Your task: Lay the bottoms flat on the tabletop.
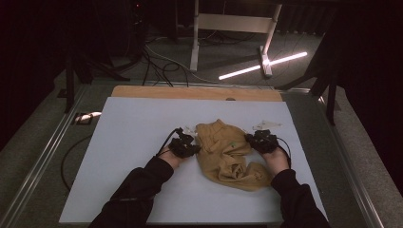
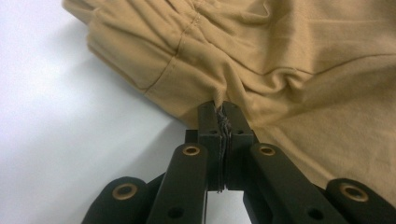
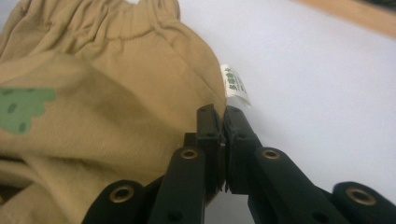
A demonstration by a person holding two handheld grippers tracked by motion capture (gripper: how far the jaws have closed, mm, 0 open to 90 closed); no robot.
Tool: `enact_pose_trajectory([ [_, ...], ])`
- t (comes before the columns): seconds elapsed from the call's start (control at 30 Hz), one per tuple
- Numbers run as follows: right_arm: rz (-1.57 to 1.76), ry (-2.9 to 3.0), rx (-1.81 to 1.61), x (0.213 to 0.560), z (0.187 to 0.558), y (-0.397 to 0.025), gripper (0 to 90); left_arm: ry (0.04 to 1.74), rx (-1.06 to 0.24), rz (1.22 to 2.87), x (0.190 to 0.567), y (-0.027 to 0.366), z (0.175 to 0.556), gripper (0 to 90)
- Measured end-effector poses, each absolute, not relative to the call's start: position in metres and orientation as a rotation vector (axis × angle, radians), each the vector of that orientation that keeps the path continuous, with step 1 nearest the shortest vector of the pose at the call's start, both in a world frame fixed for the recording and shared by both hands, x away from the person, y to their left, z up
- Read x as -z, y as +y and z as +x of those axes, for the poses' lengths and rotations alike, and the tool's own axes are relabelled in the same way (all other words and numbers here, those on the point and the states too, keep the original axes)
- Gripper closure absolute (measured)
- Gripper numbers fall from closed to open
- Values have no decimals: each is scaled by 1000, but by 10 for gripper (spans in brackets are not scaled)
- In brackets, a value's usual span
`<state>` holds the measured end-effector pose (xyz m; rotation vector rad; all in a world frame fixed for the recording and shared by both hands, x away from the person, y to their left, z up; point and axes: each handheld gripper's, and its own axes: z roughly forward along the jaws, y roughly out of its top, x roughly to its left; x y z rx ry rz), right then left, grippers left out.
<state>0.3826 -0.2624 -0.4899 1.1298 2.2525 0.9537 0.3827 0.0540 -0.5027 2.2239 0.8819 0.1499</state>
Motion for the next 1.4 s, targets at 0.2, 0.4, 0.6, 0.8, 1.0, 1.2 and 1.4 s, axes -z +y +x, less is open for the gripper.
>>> enact_pose_trajectory([
  [0.2,1189,2193,-970,483,391,-277,869,858,-231,2206,484,54,399,889],
  [0.4,1250,2121,-962,477,400,-283,870,853,-370,2233,468,39,409,895],
  [0.6,1316,2049,-959,474,401,-296,870,893,-369,2196,465,38,416,896],
  [0.8,1349,2043,-922,483,401,-298,871,892,-347,2157,471,38,411,859],
  [1.0,1395,2080,-909,494,402,-303,672,878,-175,2133,476,46,391,482],
  [1.2,1474,2158,-931,502,399,-306,548,792,-45,2192,484,46,361,423],
  [1.4,1533,2198,-956,511,402,-303,604,748,90,2220,501,37,348,418],
])
